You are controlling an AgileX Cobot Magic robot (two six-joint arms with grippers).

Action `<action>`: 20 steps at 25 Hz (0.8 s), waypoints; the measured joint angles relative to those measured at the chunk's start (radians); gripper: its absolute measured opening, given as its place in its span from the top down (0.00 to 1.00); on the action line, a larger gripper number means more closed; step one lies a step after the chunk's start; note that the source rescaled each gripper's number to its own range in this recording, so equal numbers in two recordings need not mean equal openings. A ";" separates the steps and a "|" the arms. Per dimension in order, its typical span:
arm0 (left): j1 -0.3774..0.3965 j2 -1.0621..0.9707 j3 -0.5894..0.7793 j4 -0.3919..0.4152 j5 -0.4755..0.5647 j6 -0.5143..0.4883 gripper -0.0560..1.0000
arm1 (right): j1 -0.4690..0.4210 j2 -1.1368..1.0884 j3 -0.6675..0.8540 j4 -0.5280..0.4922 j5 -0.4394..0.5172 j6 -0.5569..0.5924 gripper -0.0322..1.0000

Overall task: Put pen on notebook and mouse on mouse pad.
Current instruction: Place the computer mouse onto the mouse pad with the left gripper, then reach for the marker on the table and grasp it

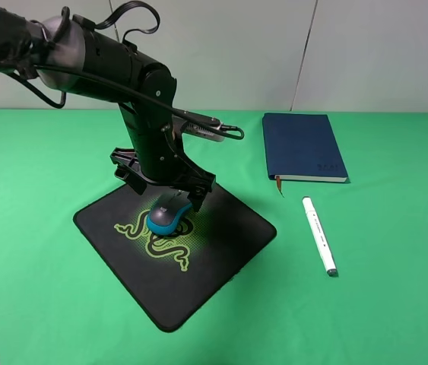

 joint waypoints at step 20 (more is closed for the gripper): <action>0.000 -0.454 -0.001 -0.035 0.307 0.102 0.00 | 0.000 0.000 0.000 0.000 0.000 0.000 0.00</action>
